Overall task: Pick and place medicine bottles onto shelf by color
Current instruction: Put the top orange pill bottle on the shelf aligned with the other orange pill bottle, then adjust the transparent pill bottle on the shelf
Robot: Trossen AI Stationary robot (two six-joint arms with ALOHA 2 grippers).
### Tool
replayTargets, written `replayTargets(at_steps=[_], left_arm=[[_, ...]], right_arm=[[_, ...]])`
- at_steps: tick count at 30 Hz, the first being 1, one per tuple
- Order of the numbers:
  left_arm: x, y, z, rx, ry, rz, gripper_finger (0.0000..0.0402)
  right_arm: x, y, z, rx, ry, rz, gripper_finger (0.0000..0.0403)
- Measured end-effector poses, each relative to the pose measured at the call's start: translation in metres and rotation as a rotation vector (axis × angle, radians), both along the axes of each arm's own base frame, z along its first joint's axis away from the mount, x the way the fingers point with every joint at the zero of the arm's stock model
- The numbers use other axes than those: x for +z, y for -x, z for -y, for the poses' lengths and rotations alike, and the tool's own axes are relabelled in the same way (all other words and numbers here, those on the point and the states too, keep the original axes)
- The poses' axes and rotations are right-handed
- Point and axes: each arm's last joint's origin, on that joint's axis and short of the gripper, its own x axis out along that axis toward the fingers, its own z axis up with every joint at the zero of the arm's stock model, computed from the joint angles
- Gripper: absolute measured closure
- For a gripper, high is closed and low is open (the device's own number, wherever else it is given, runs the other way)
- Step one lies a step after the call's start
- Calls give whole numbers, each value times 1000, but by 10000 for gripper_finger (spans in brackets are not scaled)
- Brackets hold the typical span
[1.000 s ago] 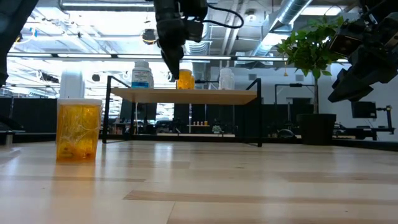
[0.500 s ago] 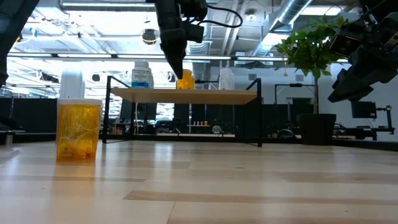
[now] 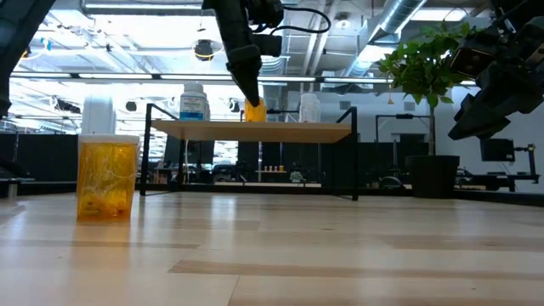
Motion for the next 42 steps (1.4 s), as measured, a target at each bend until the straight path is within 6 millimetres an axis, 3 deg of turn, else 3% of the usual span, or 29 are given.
replayTargets(at_steps=[10, 14, 22, 32, 42], left_arm=[[2, -3, 2, -5, 17, 38, 111], [3, -1, 12, 4, 51, 14, 111], [12, 12, 55, 12, 222, -65, 111], [7, 24, 118, 29, 322, -300, 111], [7, 26, 162, -49, 306, -350, 111]], right_arm=[[0, 0, 0, 0, 0, 1, 276], [0, 0, 0, 0, 0, 1, 276], [0, 0, 0, 0, -1, 1, 276], [3, -2, -1, -1, -11, 35, 276], [30, -14, 2, -114, 25, 344, 276]])
